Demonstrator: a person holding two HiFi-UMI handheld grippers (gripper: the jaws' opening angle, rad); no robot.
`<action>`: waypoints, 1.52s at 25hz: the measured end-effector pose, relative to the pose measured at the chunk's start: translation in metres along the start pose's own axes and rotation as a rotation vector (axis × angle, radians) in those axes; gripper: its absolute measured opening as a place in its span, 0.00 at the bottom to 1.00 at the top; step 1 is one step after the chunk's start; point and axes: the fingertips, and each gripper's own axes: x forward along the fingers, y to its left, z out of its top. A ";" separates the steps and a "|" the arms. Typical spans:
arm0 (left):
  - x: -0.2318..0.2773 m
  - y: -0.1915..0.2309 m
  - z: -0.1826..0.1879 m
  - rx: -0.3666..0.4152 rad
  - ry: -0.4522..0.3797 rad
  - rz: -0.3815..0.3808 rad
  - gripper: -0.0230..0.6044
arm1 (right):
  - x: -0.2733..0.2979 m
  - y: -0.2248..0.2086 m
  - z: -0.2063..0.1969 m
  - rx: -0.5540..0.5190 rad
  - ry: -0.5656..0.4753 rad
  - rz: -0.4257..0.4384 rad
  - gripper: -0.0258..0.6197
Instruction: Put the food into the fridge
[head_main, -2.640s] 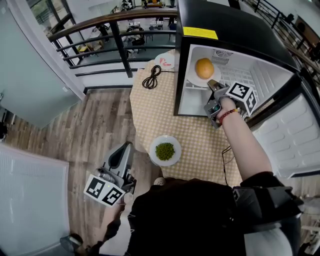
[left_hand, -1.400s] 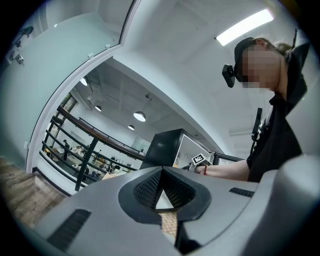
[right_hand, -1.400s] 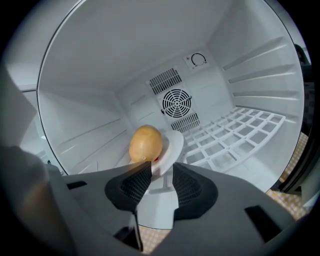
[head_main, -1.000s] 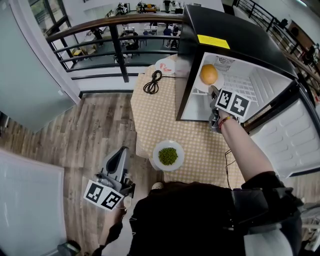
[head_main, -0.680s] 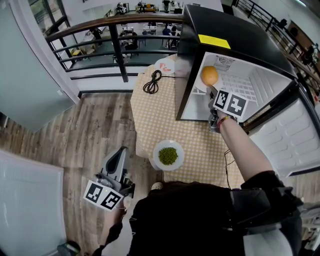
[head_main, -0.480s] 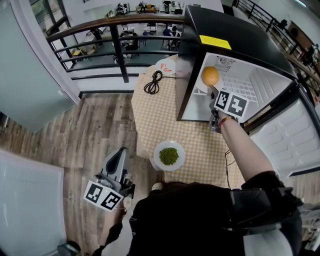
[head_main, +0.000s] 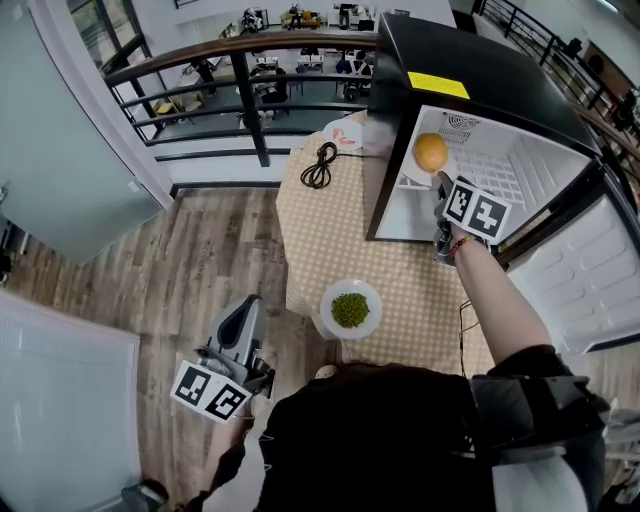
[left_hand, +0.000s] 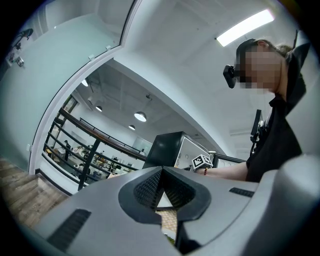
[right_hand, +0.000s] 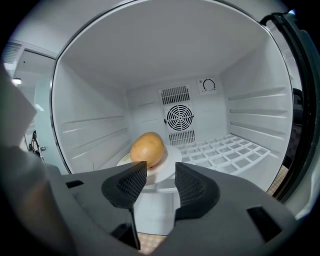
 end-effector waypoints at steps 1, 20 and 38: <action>-0.002 0.001 0.002 0.009 0.002 -0.001 0.06 | -0.001 -0.002 0.001 0.000 -0.011 -0.009 0.31; 0.014 -0.010 0.041 0.092 -0.040 -0.134 0.06 | -0.104 0.004 0.010 0.145 -0.286 0.156 0.08; 0.036 -0.169 -0.014 0.040 0.009 -0.232 0.06 | -0.243 -0.057 -0.059 0.046 -0.197 0.332 0.07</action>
